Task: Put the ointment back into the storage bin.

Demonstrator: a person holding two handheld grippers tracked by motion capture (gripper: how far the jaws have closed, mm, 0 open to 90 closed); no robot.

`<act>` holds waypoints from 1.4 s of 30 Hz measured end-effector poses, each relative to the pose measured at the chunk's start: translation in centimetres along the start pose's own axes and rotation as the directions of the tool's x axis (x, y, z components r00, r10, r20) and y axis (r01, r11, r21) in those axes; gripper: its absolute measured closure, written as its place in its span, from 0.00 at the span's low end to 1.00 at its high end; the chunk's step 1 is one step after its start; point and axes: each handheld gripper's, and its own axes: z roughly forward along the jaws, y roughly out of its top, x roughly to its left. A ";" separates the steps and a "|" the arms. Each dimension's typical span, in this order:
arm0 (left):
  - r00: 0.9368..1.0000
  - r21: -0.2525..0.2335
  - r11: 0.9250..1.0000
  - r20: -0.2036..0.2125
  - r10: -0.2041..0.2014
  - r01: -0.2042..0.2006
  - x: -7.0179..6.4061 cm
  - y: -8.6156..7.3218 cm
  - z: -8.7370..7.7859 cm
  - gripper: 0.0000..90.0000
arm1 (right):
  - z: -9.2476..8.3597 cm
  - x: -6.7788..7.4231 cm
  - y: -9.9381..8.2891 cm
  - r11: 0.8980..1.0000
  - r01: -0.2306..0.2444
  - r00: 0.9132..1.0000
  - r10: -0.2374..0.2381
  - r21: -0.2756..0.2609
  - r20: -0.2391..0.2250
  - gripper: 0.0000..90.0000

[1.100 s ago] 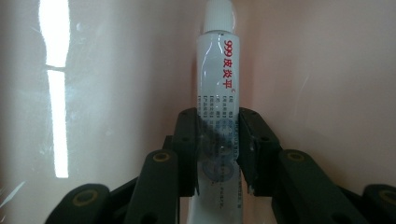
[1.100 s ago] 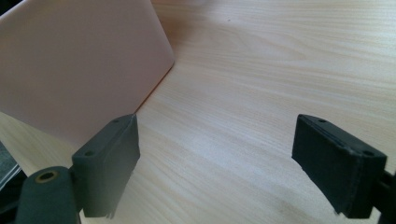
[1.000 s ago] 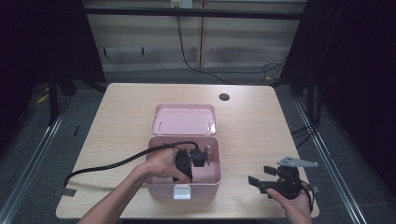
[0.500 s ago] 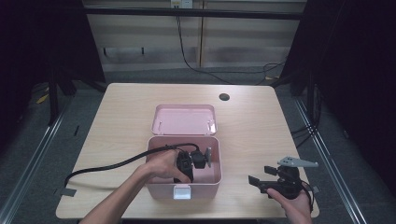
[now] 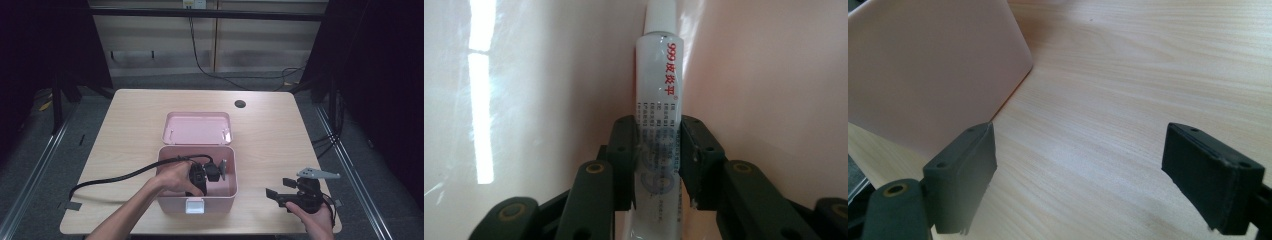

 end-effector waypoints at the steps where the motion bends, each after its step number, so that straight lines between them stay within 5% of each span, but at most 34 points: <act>1: 1.000 0.000 1.000 0.000 0.000 0.000 0.0 0.0 0.0 0.76 | 0.0 0.0 0.0 1.000 0.000 1.000 0.000 0.000 0.000 0.15; 18: 0.999 -0.096 0.995 -0.004 -0.039 0.038 -0.2 -0.5 -1.7 0.64 | 0.0 0.0 0.0 1.000 0.004 1.000 -0.004 -0.001 -0.003 0.15; 23: 1.000 -0.100 0.995 -0.001 -0.018 0.018 -0.5 -0.6 -2.0 0.65 | 0.0 0.1 0.0 1.000 0.005 1.000 -0.005 0.000 -0.005 0.15; 34: 1.000 -0.178 0.984 0.016 -0.024 0.026 -1.1 -1.4 -3.8 0.64 | 0.0 0.0 0.0 1.000 0.006 1.000 -0.006 0.000 -0.006 0.15; 42: 1.000 -0.208 0.978 -0.008 -0.015 0.013 -1.8 -2.1 -4.9 0.61 | 0.0 0.1 0.0 1.000 0.003 1.000 -0.003 -0.001 -0.006 0.15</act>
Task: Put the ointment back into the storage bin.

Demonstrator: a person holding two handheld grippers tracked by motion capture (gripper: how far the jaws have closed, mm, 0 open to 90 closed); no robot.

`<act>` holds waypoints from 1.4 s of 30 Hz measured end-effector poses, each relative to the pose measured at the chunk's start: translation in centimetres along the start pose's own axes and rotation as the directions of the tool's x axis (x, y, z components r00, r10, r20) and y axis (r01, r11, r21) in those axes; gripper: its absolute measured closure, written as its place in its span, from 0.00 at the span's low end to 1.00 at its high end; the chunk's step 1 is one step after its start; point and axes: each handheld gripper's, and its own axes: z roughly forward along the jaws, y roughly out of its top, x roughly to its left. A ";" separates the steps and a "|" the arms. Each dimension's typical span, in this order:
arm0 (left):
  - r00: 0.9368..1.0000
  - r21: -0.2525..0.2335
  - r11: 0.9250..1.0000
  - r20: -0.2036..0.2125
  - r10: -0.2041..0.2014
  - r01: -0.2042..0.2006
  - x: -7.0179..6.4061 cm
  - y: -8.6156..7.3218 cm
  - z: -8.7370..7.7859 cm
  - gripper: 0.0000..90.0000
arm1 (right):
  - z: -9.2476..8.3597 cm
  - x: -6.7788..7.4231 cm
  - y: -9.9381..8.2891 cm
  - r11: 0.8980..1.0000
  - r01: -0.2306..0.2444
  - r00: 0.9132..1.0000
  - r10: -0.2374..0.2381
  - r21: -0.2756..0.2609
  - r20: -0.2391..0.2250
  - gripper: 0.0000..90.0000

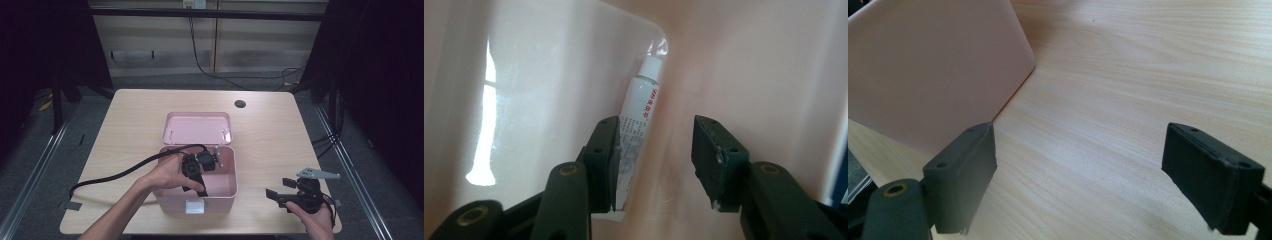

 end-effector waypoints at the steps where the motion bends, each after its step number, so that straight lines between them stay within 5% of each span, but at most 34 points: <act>1: 1.000 -0.009 1.000 -0.007 0.001 -0.001 0.0 -0.1 -0.2 0.61 | 0.0 0.0 0.0 1.000 0.000 1.000 0.000 0.000 0.001 0.15; 25: 0.996 -0.144 0.989 -0.089 -0.031 0.018 -0.7 -2.0 -4.6 0.47 | 0.0 0.0 0.0 1.000 0.004 1.000 -0.004 0.001 -0.010 0.15; 30: 0.994 -0.191 0.981 -0.088 -0.057 0.039 0.1 -3.5 -5.6 0.46 | 0.0 0.1 0.0 1.000 0.017 1.000 -0.017 0.003 -0.025 0.15; 35: 0.992 -0.226 0.974 -0.120 -0.047 0.019 -0.2 -4.3 -6.2 0.46 | 0.1 0.0 0.0 1.000 0.017 1.000 -0.017 0.002 -0.025 0.15; 42: 0.989 -0.298 0.955 -0.139 -0.057 0.013 -0.7 -5.2 -7.1 0.47 | 0.0 0.1 0.0 1.000 0.011 1.000 -0.011 0.004 -0.022 0.15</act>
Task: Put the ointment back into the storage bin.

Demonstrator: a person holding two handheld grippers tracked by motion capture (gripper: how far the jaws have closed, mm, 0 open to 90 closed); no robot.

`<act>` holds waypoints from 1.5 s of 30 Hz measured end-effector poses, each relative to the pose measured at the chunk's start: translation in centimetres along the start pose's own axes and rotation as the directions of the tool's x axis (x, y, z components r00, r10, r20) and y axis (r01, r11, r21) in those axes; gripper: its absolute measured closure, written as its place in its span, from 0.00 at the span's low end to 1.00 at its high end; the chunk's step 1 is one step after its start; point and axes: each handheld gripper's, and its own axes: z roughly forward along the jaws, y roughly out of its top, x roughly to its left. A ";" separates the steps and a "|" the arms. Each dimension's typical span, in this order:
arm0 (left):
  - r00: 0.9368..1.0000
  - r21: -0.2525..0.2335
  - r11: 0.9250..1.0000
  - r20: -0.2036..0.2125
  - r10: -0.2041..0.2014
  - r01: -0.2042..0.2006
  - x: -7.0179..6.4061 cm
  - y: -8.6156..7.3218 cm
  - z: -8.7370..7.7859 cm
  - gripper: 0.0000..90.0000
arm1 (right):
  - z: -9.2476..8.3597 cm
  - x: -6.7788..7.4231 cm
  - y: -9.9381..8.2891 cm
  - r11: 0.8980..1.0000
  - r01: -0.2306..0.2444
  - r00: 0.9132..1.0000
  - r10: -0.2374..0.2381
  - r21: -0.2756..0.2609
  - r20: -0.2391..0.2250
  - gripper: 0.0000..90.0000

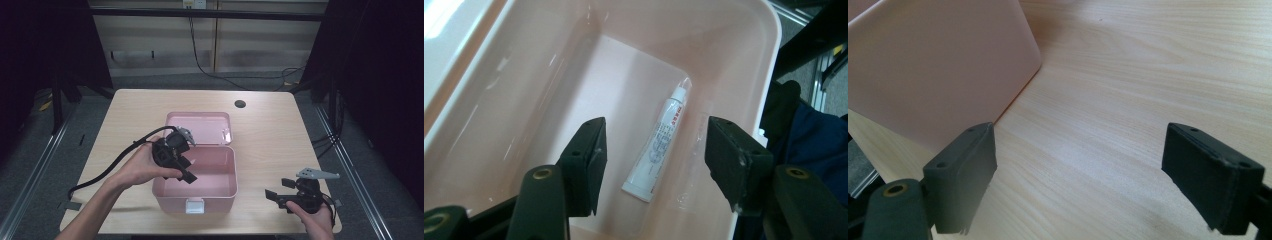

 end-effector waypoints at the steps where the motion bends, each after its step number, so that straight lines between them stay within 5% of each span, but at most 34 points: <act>1: 1.000 -0.014 1.000 -0.001 -0.005 0.005 0.1 -0.2 -0.1 0.47 | 0.0 0.0 0.0 1.000 0.001 1.000 -0.001 -0.001 0.002 0.15; 6: 0.999 -0.035 0.999 -0.015 -0.031 0.031 0.6 -1.6 -0.8 0.48 | 0.0 0.0 0.0 1.000 0.001 1.000 -0.001 0.002 0.002 0.15; 10: 0.998 -0.095 0.995 -0.042 -0.043 0.038 0.8 -2.8 -2.0 0.48 | 0.1 0.0 0.0 1.000 0.000 1.000 0.000 0.006 0.004 0.15; 11: 0.996 -0.131 0.989 -0.041 -0.074 0.068 0.7 -3.0 -2.0 0.48 | 0.1 0.0 0.0 1.000 -0.002 1.000 0.002 0.006 0.005 0.15; 13: 0.998 -0.112 0.993 -0.047 -0.048 0.042 1.0 -3.3 -2.5 0.48 | 0.1 0.0 0.0 1.000 -0.002 1.000 0.002 0.006 0.005 0.15; 16: 0.995 -0.163 0.984 -0.057 -0.080 0.070 1.1 -4.0 -3.1 0.48 | 0.1 0.0 0.0 1.000 -0.003 1.000 0.003 0.006 0.006 0.15; 20: 0.996 -0.176 0.983 -0.055 -0.065 0.055 1.1 -4.7 -4.0 0.48 | 0.1 0.0 0.0 1.000 -0.002 1.000 0.002 0.006 0.005 0.15; 21: 0.995 -0.222 0.972 -0.044 -0.093 0.081 1.0 -5.2 -4.2 0.48 | 0.1 0.0 0.0 1.000 -0.002 1.000 0.002 0.006 0.006 0.15; 24: 0.993 -0.198 0.978 -0.084 -0.078 0.060 1.2 -5.9 -4.5 0.48 | 0.1 0.0 0.0 1.000 -0.003 1.000 0.003 0.006 0.005 0.15; 30: 0.984 -0.238 0.962 -0.092 -0.155 0.130 1.7 -8.1 -4.9 0.48 | 0.1 0.0 0.0 1.000 -0.008 1.000 0.008 0.009 0.008 0.15; 36: 0.981 -0.265 0.955 -0.103 -0.165 0.133 2.1 -10.4 -5.6 0.50 | 0.2 0.0 0.0 1.000 -0.004 1.000 0.004 0.011 0.009 0.15; 42: 0.966 -0.299 0.939 -0.138 -0.219 0.170 3.1 -13.0 -5.0 0.51 | 0.3 0.0 0.0 1.000 -0.004 1.000 0.004 0.013 0.003 0.15; 45: 0.963 -0.304 0.937 -0.147 -0.226 0.173 3.3 -13.6 -4.7 0.51 | 0.3 0.0 -0.1 1.000 -0.006 1.000 0.006 0.013 0.004 0.15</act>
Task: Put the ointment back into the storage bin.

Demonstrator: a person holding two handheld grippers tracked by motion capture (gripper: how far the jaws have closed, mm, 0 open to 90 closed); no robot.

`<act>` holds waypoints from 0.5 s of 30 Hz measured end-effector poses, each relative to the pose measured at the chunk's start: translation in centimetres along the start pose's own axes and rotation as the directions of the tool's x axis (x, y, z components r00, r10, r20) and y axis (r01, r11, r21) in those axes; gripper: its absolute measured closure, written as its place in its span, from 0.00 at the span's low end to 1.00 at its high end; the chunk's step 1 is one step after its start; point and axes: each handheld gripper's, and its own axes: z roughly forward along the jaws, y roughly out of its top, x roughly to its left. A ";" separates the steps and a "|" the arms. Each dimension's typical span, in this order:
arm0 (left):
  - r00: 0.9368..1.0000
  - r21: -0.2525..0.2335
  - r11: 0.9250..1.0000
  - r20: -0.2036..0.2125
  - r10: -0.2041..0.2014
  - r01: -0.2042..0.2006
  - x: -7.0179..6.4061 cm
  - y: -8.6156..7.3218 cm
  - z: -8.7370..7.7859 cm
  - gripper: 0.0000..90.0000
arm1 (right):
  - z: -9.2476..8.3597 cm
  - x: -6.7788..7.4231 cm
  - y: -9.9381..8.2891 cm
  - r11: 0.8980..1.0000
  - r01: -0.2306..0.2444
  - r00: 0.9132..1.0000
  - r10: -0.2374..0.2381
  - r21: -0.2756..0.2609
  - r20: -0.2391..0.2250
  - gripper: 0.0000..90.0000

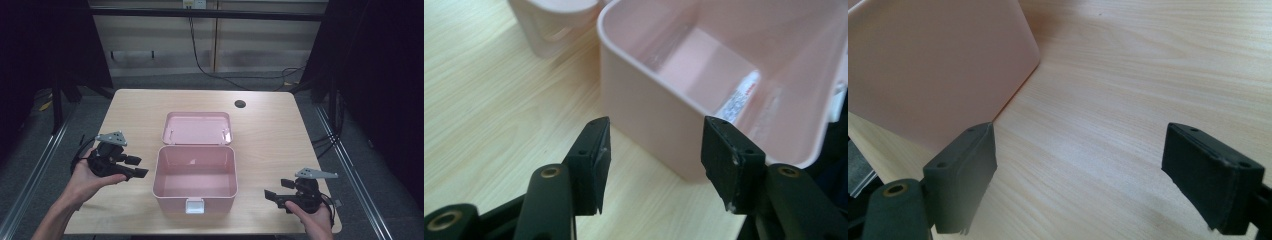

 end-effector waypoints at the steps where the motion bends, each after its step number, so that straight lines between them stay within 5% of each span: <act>1: 1.000 0.002 1.000 -0.012 -0.009 0.009 0.1 -0.3 0.1 0.51 | 0.0 0.0 0.0 1.000 0.000 1.000 0.000 0.000 0.000 0.15; 5: 0.999 -0.019 0.999 -0.019 -0.042 0.041 0.4 -1.3 0.7 0.51 | 0.4 -0.2 -0.2 0.999 -0.013 1.000 0.012 0.039 0.026 0.16; 15: 0.992 -0.072 0.993 -0.083 -0.097 0.091 1.2 -4.3 2.5 0.45 | 0.9 -0.2 -0.5 0.999 0.021 0.998 -0.022 0.025 0.052 0.16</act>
